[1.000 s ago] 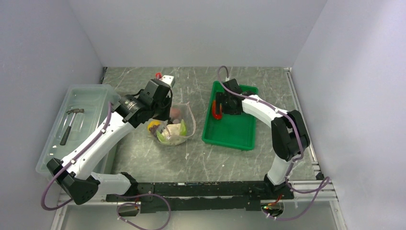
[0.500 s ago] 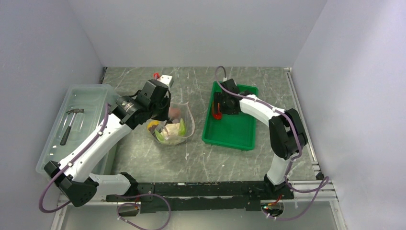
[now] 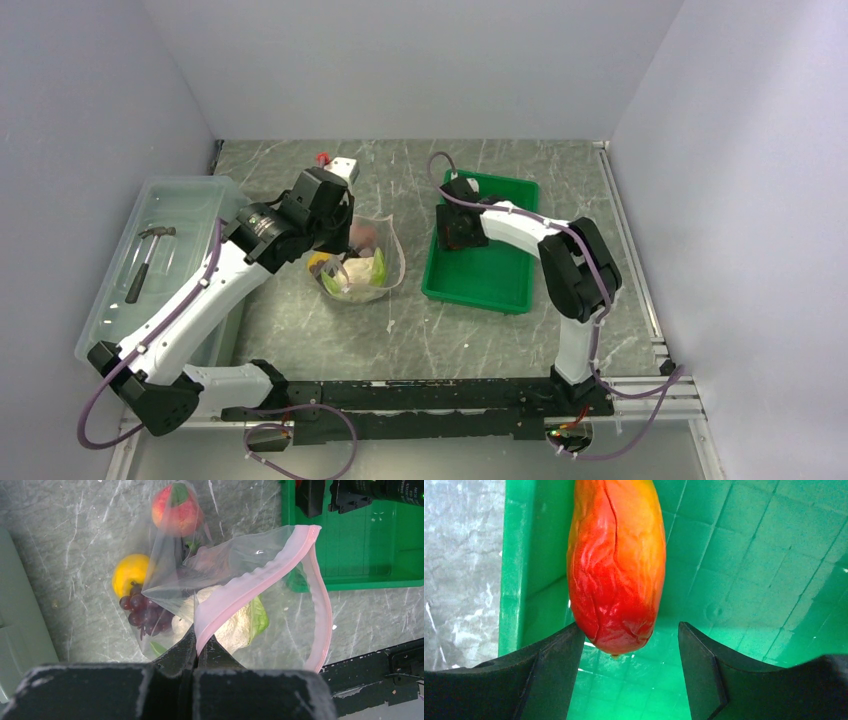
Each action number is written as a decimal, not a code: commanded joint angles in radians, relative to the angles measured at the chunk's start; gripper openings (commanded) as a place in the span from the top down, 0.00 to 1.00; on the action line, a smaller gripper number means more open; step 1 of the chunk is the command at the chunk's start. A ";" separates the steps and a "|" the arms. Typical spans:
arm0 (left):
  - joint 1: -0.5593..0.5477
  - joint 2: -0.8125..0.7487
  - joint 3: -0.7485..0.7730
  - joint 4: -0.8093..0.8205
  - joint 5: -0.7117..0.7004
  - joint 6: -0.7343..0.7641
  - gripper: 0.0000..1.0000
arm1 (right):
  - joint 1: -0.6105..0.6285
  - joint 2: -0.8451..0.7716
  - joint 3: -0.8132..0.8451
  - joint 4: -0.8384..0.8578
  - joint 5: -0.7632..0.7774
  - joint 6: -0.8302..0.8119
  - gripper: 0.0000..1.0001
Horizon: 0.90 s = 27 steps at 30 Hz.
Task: Place the food in the zip-top bag and seal the zipper
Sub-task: Pick up the fake fruit from the bin.
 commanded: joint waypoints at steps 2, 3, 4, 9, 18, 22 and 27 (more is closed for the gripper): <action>0.000 -0.026 -0.001 0.016 -0.015 -0.017 1.00 | -0.001 0.013 0.067 0.019 0.068 0.001 0.29; 0.000 -0.025 0.000 0.016 -0.014 -0.018 1.00 | -0.001 0.015 0.071 0.020 0.071 -0.001 0.29; 0.000 -0.023 0.001 0.016 -0.014 -0.019 1.00 | -0.001 0.018 0.074 0.021 0.071 -0.003 0.29; 0.000 -0.020 0.006 0.014 -0.014 -0.021 1.00 | -0.001 0.032 0.100 0.015 0.068 -0.014 0.39; 0.000 -0.021 0.003 0.010 -0.018 -0.021 1.00 | -0.001 -0.030 0.032 0.030 0.076 -0.014 0.71; 0.001 -0.020 0.003 0.013 -0.016 -0.022 1.00 | 0.002 -0.127 -0.032 0.034 0.085 -0.009 0.76; 0.000 -0.017 -0.004 0.019 -0.013 -0.028 1.00 | 0.023 -0.277 -0.096 0.007 0.090 -0.015 0.78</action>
